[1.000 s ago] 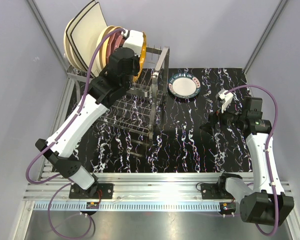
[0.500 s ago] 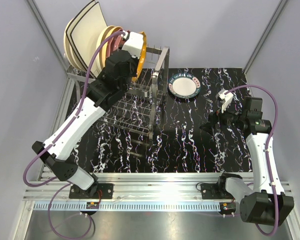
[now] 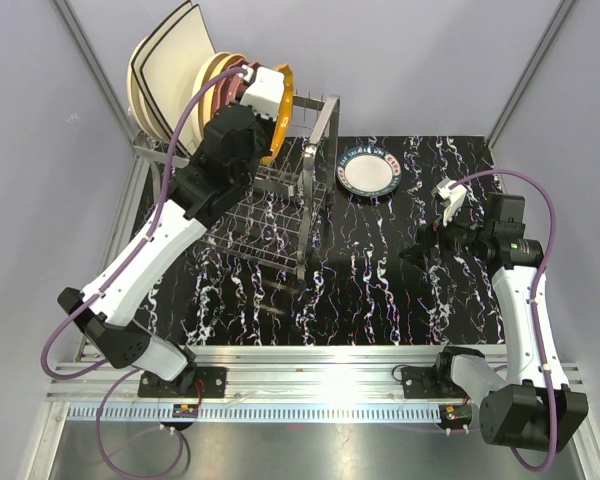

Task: Unload the plates from the dish rack
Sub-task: Grab a plate with the left arm

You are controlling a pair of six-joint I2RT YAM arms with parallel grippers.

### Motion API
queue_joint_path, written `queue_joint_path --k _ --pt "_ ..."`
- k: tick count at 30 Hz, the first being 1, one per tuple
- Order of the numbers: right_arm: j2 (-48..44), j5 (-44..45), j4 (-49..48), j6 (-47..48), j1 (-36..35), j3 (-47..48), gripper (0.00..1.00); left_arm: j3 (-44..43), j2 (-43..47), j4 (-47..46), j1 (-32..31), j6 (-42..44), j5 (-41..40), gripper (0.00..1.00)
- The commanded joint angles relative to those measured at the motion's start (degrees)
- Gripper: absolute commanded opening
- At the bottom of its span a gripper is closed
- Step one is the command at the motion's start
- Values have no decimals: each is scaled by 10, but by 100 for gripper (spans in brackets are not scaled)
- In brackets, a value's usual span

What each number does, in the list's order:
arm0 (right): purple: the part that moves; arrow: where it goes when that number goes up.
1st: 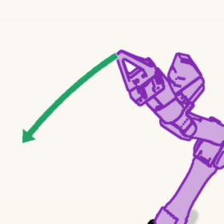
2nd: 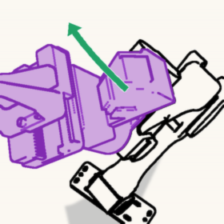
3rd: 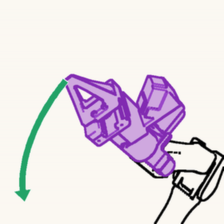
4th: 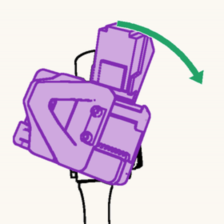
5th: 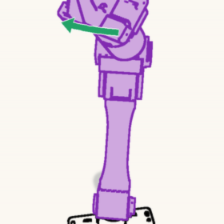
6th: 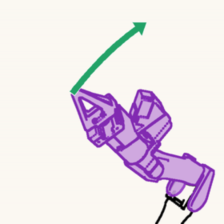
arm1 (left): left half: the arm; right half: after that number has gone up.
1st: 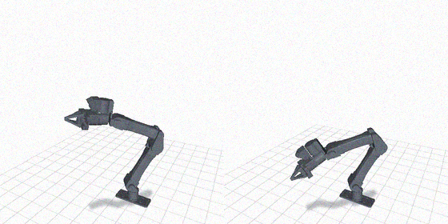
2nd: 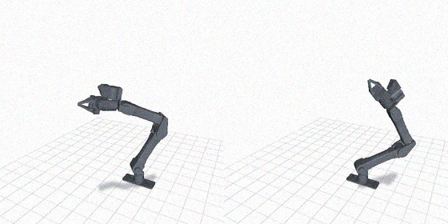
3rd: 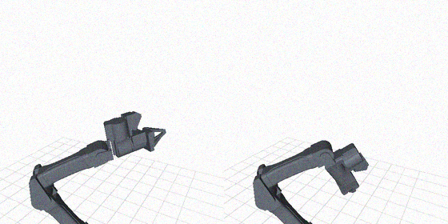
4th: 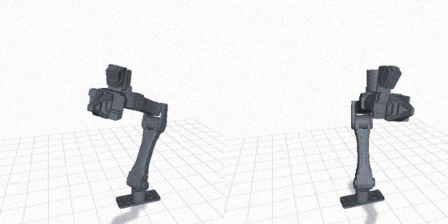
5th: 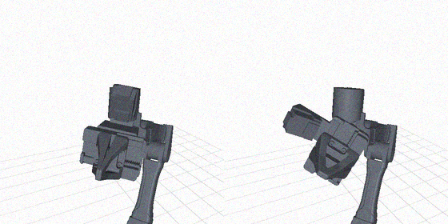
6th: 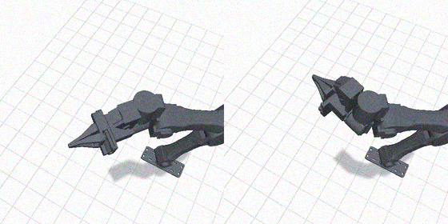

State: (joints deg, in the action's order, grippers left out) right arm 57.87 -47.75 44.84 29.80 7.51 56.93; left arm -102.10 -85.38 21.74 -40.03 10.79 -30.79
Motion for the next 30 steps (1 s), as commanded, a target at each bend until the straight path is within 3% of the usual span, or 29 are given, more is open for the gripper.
queue_joint_path --k 1,16,30 --pt "-4 -12 -13 3 1 -1 100 -28 95 -171 -9 84 34 0" --pt "-4 -11 -13 3 1 -2 100 8 105 -216 1 92 55 0" --pt "-8 -9 -14 5 1 -3 100 -29 125 -219 1 -30 86 0"
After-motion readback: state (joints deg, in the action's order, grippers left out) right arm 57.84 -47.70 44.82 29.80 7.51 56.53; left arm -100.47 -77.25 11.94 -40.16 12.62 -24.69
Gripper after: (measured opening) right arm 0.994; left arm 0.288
